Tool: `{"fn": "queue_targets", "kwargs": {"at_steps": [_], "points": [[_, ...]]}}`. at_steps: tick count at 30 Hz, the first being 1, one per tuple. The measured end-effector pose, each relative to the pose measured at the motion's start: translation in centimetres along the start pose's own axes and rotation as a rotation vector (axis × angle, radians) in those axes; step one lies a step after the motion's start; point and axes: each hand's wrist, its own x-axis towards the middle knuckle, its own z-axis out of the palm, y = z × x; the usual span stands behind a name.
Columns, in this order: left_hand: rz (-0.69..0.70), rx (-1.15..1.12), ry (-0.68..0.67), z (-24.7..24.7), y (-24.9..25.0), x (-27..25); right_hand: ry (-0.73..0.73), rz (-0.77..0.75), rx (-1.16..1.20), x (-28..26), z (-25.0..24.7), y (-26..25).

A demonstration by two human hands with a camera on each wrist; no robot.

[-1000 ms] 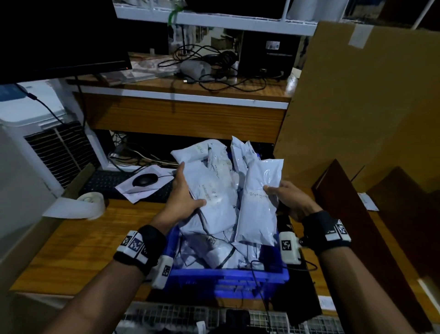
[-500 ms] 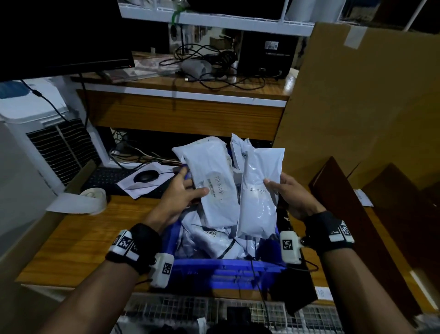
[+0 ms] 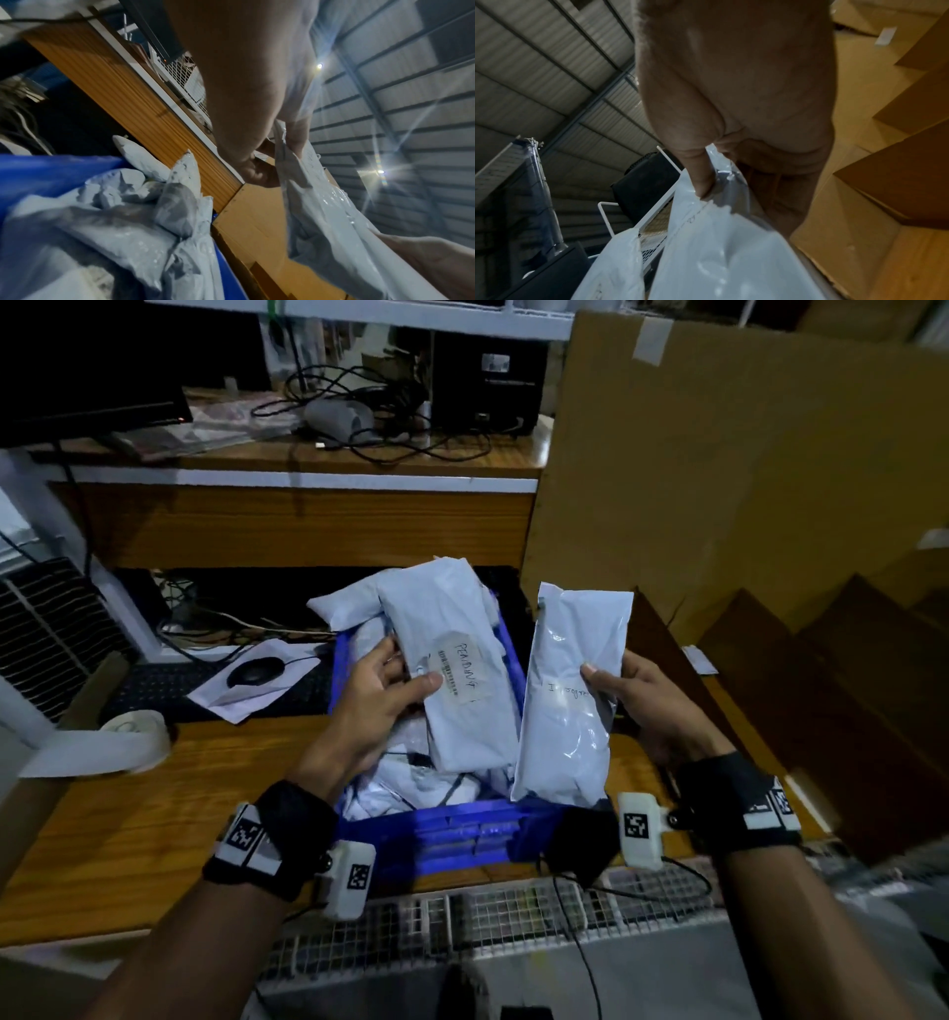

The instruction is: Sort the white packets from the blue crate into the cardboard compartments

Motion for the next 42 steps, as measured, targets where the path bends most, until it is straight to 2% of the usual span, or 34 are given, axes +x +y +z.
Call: {"fn": "queue_targets", "kwargs": {"at_steps": [6,14,19,23,28,34,39,42], "points": [[0.012,0.030,-0.100,4.9,-0.6,-2.0,0.072,0.037,0.045,-4.2,-4.4,0.7],[0.050,0.090,-0.111,13.6,-0.6,-3.7,0.123,0.025,0.035,-7.6,-11.6,1.0],[0.073,0.067,-0.056,20.7,-0.9,-4.2,0.154,0.038,0.005,-9.2,-18.9,2.1],[0.084,0.151,-0.012,26.9,-2.7,-4.8,0.174,0.023,-0.001,-9.9,-25.8,3.5],[0.119,0.407,0.099,32.7,-6.6,-3.8,0.190,0.045,0.010,-9.3,-31.7,5.0],[0.192,0.819,0.304,36.3,-9.6,0.0,0.172,0.064,-0.032,-5.9,-34.9,6.3],[0.113,0.845,0.454,36.4,-13.2,7.0,0.158,0.097,-0.030,-2.1,-36.2,6.8],[0.022,0.739,0.554,35.5,-15.3,12.1,0.156,0.117,-0.027,1.0,-37.1,6.9]]}}
